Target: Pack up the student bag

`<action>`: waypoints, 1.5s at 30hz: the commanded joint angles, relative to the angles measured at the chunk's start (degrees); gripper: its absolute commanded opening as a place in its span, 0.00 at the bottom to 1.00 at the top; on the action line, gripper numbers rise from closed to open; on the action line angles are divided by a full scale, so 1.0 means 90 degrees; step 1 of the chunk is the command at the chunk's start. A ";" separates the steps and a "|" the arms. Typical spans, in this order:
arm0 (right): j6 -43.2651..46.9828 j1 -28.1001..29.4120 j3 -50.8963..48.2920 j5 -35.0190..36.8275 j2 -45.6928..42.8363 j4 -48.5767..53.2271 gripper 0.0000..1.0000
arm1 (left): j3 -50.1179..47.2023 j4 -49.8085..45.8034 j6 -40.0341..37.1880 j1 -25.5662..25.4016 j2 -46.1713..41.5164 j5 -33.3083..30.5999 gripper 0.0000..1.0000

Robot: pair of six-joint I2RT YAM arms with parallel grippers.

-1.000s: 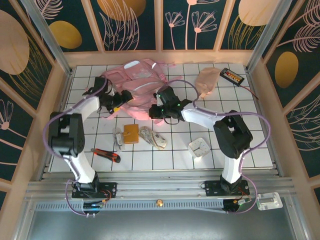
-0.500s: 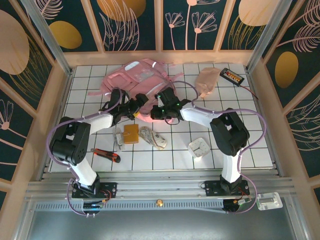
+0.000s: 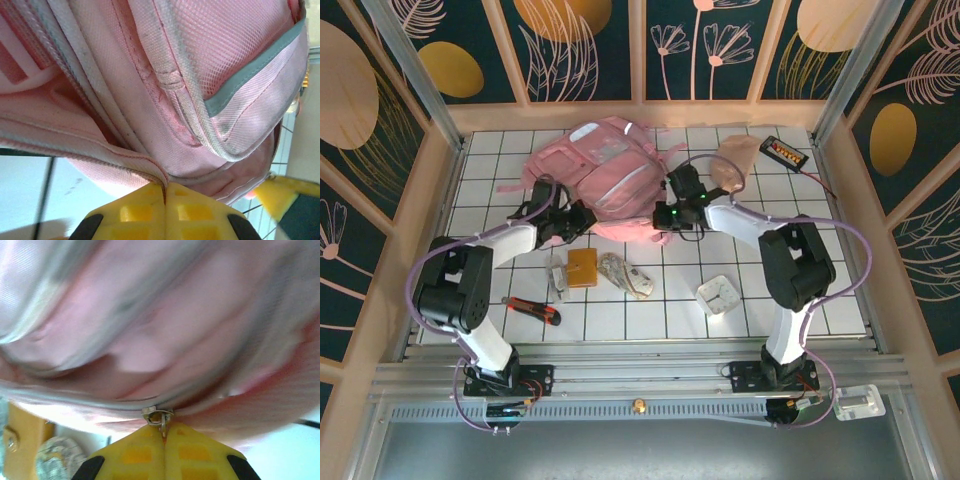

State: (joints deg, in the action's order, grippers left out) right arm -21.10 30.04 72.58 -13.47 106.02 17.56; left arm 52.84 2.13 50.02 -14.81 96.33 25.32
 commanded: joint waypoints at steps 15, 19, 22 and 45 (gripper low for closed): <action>0.0910 -0.0550 0.1076 -0.0440 0.0976 -0.0052 0.00 | 0.0971 -0.1626 -0.2302 0.1763 -0.0030 -0.0543 0.00; 0.0436 0.0053 0.0536 -0.0752 0.0800 -0.0602 0.00 | 0.2449 -0.2386 -0.2920 0.1905 0.1040 -0.0963 0.00; 0.0116 0.0494 0.0531 -0.0965 0.0963 -0.0936 0.00 | 0.2878 -0.2433 -0.2909 0.2027 0.1580 -0.1087 0.14; 0.0060 0.0749 0.1170 -0.1151 0.1607 -0.1108 0.00 | -0.0877 0.0907 0.1472 0.0497 -0.0540 -0.0157 0.99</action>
State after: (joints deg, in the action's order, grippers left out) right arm -19.92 36.71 82.61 -23.14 119.22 9.50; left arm 44.14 6.57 58.19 -9.74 89.14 24.21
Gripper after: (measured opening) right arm 0.047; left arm 0.988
